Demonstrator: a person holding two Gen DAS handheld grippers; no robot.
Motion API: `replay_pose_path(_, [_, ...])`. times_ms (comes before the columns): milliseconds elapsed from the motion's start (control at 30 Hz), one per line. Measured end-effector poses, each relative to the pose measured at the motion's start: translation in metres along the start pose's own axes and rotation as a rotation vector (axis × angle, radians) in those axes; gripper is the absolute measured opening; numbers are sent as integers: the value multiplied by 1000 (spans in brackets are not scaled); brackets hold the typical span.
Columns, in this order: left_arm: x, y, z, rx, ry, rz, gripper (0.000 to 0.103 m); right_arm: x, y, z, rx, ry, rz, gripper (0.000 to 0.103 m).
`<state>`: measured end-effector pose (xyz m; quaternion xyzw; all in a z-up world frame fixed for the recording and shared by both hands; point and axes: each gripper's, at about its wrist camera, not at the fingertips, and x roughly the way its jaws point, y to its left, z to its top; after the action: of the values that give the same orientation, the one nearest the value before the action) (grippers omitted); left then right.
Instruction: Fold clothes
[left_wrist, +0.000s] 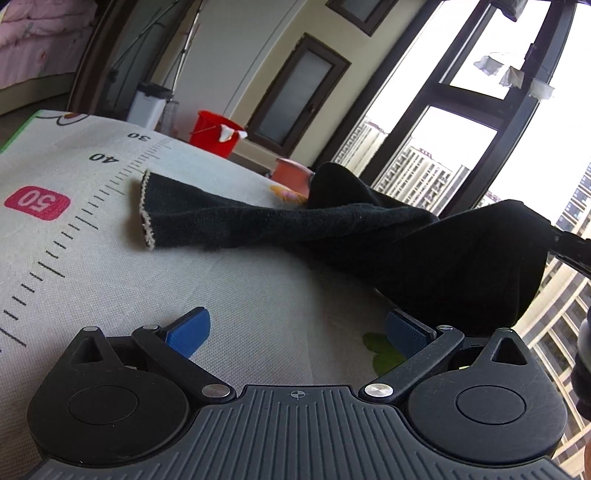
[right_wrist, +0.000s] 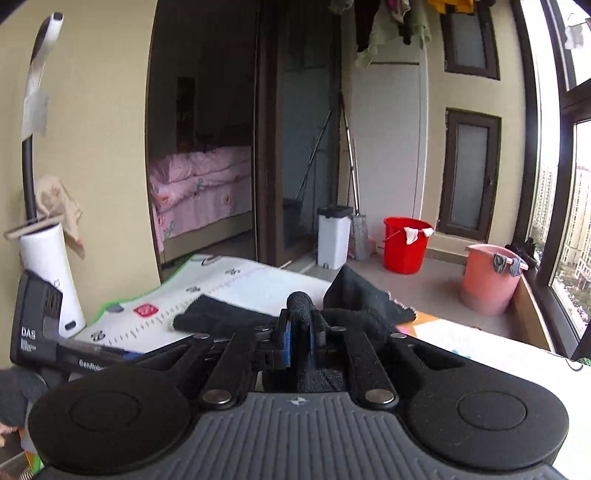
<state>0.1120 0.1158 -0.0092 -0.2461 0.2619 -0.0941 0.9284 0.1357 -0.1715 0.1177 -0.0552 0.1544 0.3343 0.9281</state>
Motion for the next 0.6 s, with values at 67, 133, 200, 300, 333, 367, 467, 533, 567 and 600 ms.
replay_pose_path(67, [-1, 0, 0, 4, 2, 3, 103, -12, -24, 14, 47, -85, -88, 8])
replay_pose_path(133, [-1, -1, -1, 12, 4, 11, 103, -30, -57, 12, 130, -128, -176, 8])
replay_pose_path(200, [1, -5, 0, 36, 12, 30, 103, -43, -90, -3, 233, -123, -266, 8])
replay_pose_path(300, [7, -14, 0, 86, 30, 69, 103, -49, -119, -41, 312, -43, -390, 9])
replay_pose_path(333, [9, -18, 0, 105, 36, 80, 103, -50, -125, -54, 318, -11, -428, 10])
replay_pose_path(367, [12, -22, -1, 125, 43, 89, 103, -50, -124, -59, 301, -13, -433, 14])
replay_pose_path(467, [15, -29, -3, 159, 52, 112, 103, -49, -123, -72, 250, -17, -449, 25])
replay_pose_path(533, [14, -29, -4, 163, 49, 121, 103, -40, -116, -69, 186, -22, -400, 34])
replay_pose_path(567, [13, -29, -5, 160, 45, 123, 103, -31, -109, -63, 141, -24, -350, 41])
replay_pose_path(600, [12, -29, -5, 152, 41, 123, 103, -19, -100, -56, 103, -23, -290, 42])
